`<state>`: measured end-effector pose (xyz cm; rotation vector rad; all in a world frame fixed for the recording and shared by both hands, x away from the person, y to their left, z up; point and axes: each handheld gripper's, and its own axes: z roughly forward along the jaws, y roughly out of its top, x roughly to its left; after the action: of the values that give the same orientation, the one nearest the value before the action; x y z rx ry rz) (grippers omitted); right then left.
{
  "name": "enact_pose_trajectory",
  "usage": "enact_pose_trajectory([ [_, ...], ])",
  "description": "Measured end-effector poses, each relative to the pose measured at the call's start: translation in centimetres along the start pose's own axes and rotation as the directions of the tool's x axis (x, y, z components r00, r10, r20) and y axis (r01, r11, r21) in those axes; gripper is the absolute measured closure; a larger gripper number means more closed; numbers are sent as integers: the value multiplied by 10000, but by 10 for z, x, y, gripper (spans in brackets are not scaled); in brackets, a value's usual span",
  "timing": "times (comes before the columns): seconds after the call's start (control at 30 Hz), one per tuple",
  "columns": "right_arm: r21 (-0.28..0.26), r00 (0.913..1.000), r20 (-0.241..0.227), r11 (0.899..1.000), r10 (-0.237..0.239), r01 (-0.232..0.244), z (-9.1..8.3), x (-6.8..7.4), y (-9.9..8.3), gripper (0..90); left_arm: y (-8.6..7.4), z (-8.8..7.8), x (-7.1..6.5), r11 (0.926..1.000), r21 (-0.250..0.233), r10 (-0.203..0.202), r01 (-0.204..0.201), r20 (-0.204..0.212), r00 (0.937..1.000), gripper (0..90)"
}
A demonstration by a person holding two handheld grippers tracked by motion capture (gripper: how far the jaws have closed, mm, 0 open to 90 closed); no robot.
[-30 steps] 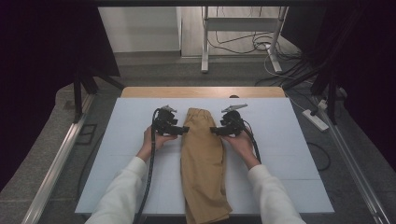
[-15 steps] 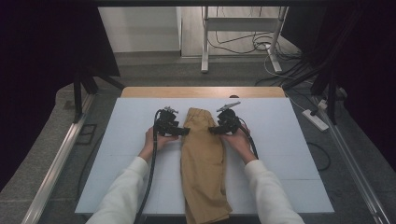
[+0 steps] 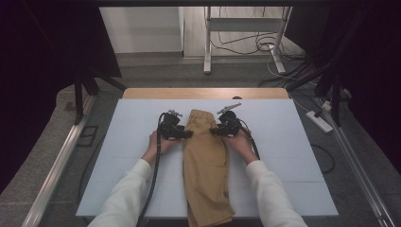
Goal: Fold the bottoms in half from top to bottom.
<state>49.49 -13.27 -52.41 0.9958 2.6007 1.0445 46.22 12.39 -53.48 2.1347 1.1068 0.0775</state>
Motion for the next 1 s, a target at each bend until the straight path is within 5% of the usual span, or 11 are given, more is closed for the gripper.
enact_pose_trajectory([
  [0.17,-4,9992,-346,9998,179,-180,0,1,0,789,-1,1,-1,10000,82,12,-16,422,9991,734],
  [0.27,-8,9994,-318,9999,104,-104,-2,1,-1,806,-2,1,-1,9999,94,125,-129,463,9989,793],
  [1.0,-1080,9988,57,9929,-490,494,-38,10,11,814,9,-27,-16,9900,-1126,861,-847,78,9963,825],
])
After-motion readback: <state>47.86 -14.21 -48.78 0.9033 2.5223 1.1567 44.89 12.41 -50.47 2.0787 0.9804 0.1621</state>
